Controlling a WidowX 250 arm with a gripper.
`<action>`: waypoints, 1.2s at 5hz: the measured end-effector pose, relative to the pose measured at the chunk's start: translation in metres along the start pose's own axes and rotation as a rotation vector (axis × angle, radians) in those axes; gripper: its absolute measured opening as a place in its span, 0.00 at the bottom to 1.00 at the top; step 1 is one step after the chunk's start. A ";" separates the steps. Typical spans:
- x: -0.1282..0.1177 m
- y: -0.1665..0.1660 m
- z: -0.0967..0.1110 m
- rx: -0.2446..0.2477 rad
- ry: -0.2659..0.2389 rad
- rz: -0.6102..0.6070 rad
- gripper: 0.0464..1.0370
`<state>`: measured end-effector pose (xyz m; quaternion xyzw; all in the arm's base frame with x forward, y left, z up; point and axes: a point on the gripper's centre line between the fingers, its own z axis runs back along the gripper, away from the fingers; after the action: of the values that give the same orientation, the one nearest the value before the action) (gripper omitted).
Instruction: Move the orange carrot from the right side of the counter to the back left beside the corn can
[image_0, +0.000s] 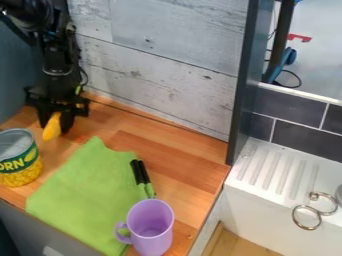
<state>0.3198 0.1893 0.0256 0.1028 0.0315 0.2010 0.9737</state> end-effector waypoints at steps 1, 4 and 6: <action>-0.004 0.000 -0.002 -0.002 -0.016 0.018 0.44; -0.004 0.013 0.015 -0.045 -0.082 0.054 0.96; -0.025 0.021 0.067 -0.022 -0.158 -0.007 0.96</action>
<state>0.2961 0.1855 0.0963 0.1078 -0.0474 0.1889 0.9749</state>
